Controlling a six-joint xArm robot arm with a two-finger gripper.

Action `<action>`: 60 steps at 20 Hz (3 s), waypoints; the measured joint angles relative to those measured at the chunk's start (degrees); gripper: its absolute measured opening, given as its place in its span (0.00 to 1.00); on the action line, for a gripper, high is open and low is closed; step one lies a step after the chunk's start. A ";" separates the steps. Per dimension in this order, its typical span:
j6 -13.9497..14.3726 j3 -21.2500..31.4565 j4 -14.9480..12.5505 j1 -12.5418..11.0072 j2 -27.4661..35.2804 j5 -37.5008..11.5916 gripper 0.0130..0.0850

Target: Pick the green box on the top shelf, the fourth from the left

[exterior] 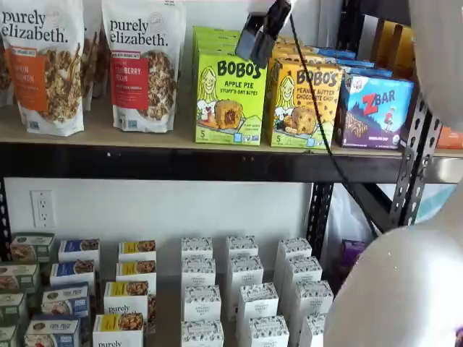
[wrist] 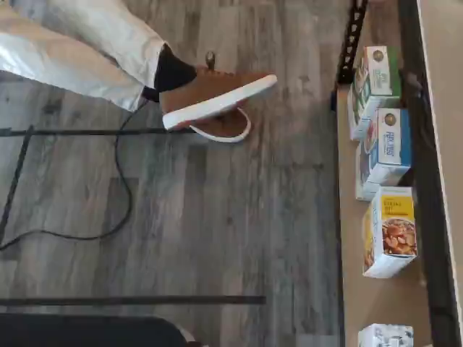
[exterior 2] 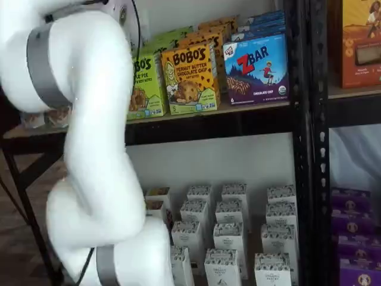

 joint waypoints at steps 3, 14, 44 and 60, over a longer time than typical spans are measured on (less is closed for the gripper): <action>0.15 1.32 -2.34 0.73 -1.43 -2.13 1.00; -0.91 4.89 -0.69 -0.41 -4.27 -6.69 1.00; -5.66 4.37 -5.46 -2.19 3.07 -25.70 1.00; -4.80 3.96 -10.67 -0.30 4.64 -22.79 1.00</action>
